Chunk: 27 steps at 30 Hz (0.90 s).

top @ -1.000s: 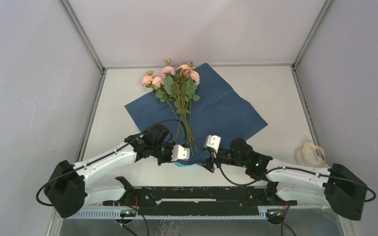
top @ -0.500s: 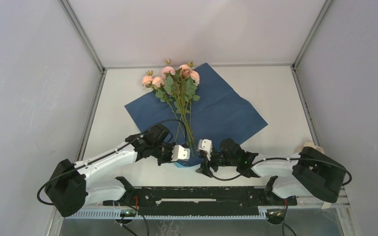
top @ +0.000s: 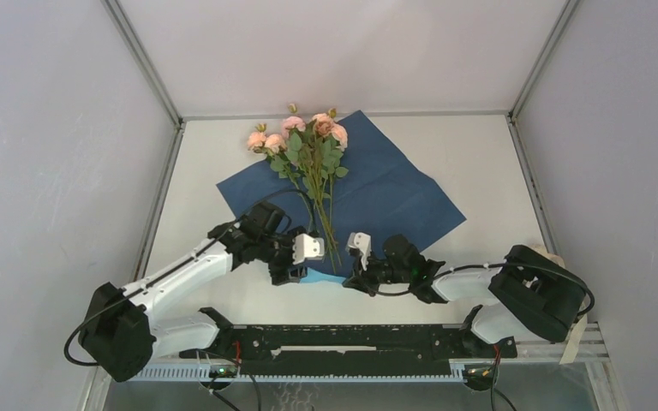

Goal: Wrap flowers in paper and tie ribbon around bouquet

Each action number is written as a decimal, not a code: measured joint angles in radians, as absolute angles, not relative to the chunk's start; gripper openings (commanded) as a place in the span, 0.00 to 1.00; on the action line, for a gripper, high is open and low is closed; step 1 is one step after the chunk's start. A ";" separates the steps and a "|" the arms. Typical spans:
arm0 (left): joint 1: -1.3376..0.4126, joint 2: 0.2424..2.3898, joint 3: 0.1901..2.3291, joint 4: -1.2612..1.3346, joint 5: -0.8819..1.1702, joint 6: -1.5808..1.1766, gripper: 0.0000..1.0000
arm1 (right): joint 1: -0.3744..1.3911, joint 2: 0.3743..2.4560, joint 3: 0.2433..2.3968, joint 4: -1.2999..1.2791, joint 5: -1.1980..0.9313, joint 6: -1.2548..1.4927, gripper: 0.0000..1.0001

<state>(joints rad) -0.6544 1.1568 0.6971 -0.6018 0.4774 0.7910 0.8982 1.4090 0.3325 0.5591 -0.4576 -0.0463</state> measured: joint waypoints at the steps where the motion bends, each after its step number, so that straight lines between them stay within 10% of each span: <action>1: -0.629 1.155 0.709 -0.614 0.477 0.791 0.84 | 0.889 1.409 0.335 0.559 -0.468 -0.025 0.00; 12: -0.593 1.066 0.716 -0.679 0.501 0.826 0.95 | 0.759 1.500 0.410 0.609 -0.580 0.248 0.00; 16: -0.609 1.110 0.713 -0.580 0.473 0.764 0.66 | 0.746 1.530 0.417 0.625 -0.601 0.302 0.00; 21: -0.600 1.188 0.714 -0.499 0.419 0.695 0.04 | 0.746 1.532 0.446 0.595 -0.614 0.302 0.07; 27: -0.592 1.207 0.714 -0.473 0.421 0.651 0.00 | 0.720 1.515 0.517 0.473 -0.654 0.288 0.57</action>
